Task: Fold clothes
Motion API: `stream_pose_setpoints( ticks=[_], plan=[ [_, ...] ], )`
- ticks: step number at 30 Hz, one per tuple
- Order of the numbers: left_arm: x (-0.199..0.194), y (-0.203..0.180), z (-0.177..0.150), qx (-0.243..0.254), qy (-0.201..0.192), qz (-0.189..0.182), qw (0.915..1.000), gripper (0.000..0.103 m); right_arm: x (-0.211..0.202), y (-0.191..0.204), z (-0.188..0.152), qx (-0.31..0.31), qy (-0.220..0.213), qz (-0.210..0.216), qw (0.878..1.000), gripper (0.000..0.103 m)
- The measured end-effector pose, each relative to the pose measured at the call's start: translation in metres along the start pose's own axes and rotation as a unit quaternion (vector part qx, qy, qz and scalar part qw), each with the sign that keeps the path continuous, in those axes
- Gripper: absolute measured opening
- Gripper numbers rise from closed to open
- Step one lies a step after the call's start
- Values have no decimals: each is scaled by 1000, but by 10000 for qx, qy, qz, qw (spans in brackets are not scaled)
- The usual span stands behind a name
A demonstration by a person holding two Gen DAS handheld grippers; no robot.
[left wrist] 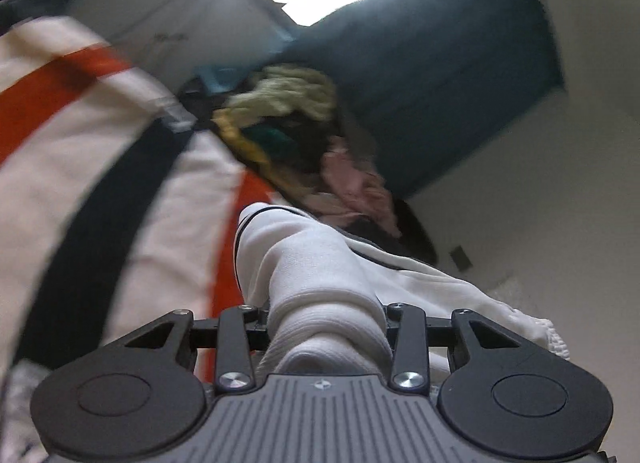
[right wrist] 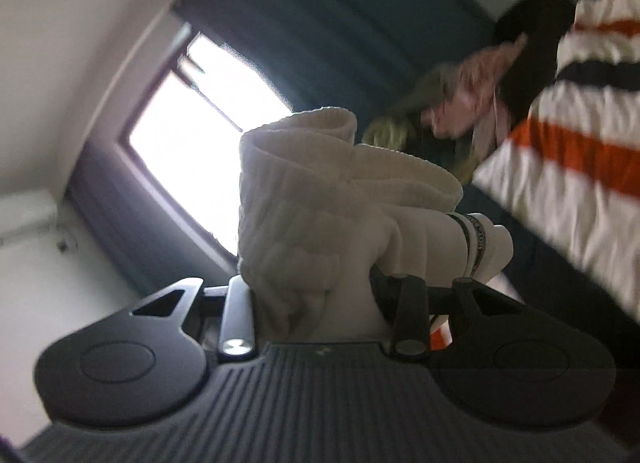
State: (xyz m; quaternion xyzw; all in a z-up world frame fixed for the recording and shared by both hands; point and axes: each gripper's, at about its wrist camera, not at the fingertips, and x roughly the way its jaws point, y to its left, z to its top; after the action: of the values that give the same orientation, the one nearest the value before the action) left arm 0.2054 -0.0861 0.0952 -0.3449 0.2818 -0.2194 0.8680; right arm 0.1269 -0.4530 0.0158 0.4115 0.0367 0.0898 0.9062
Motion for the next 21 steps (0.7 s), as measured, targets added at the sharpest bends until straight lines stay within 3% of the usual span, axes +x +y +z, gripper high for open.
stream_pose_setpoints(
  ticks=[6,10,12,17,21],
  plan=[
    [118,-69,6,547,173,-178,9982,40,17,-44,73,-301,-543,-117,9980,38],
    [196,-115,10,911,288,-297,9950,40,40,-80,109,-470,-593,-402,9963,39],
    [233,-120,2,994,399,-308,9938,40,51,-102,117,-568,-571,-634,9947,39],
    [300,-92,-44,1179,972,-255,9879,41,51,-165,92,-673,-299,-1251,9894,39],
    [315,-53,-88,1527,1548,-96,9760,42,34,-221,44,63,209,-1844,9826,40]
  ],
)
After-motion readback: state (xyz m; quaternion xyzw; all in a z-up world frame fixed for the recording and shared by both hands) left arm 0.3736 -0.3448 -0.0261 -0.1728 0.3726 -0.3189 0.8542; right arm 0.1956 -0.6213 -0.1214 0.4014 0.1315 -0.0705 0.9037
